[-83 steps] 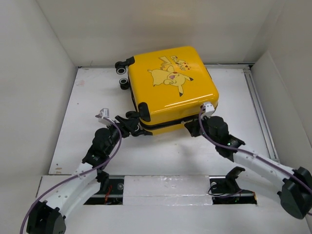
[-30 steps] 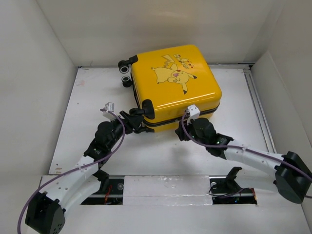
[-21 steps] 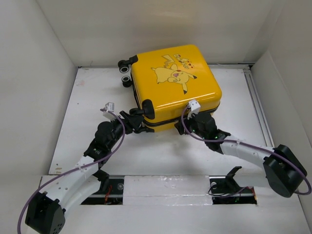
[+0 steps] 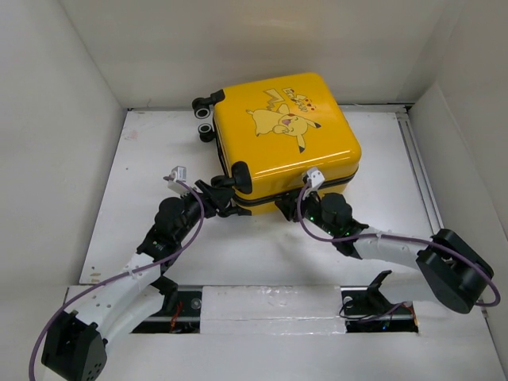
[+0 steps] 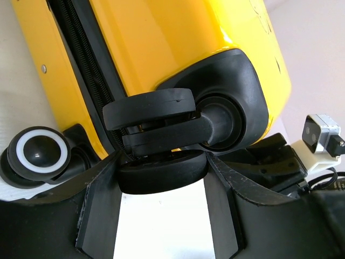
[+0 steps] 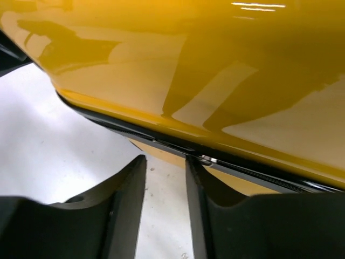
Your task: Pack the luggage
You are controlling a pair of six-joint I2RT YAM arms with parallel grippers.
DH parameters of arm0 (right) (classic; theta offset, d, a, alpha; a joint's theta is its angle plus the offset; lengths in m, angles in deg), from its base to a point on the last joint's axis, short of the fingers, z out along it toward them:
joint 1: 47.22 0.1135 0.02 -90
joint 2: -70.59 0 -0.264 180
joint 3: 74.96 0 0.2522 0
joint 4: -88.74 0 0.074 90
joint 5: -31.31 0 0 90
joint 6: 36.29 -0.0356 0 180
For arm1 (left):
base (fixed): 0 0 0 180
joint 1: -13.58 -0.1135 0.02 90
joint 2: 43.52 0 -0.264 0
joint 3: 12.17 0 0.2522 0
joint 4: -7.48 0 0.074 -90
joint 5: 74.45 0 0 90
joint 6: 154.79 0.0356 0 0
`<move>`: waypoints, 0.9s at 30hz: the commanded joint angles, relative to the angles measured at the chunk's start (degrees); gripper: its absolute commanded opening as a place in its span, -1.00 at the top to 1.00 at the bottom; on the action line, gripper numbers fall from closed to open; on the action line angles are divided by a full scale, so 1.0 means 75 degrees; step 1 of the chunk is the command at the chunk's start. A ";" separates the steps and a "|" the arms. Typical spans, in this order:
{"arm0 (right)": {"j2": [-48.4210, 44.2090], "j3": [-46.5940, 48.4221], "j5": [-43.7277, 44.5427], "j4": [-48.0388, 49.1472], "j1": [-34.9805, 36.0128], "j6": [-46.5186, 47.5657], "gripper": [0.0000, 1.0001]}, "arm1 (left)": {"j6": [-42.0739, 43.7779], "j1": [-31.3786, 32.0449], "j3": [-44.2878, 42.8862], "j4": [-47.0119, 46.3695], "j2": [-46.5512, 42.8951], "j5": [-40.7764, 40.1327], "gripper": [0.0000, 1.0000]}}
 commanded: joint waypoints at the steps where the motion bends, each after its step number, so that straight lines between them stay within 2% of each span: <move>1: -0.0090 0.0185 0.0826 0.0739 -0.0062 -0.0169 0.21 | -0.0070 0.0077 -0.0230 -0.1553 -0.0188 0.0767 1.00; 3: -0.0020 0.0279 0.0908 0.0658 -0.0062 -0.0170 0.26 | -0.0070 0.0077 -0.0229 -0.1553 -0.0188 0.0767 1.00; 9: -0.0172 0.0198 0.1377 0.0095 -0.0133 -0.0450 -0.17 | -0.0070 0.0077 -0.0229 -0.1553 -0.0329 0.0767 1.00; 13: -0.0452 0.0127 0.1517 -0.0244 -0.0215 -0.0614 -0.29 | -0.0070 0.0077 -0.0229 -0.1553 -0.0258 0.0767 1.00; 16: -0.0523 0.0302 0.1739 -0.0490 -0.0284 -0.0615 -0.29 | -0.0070 0.0077 -0.0229 -0.1553 -0.0258 0.0767 1.00; 20: -0.0523 0.0373 0.2115 -0.0923 -0.0285 -0.0685 -0.10 | -0.0070 0.0077 -0.0229 -0.1553 -0.0329 0.0767 1.00; 25: -0.0629 0.0537 0.2700 -0.1709 -0.0215 -0.0942 -0.12 | -0.0070 0.0077 -0.0229 -0.1553 -0.0329 0.0767 1.00; 27: -0.0839 0.0456 0.2702 -0.1837 -0.0215 -0.1048 -0.24 | -0.0070 0.0077 -0.0159 -0.1483 -0.0329 0.0767 1.00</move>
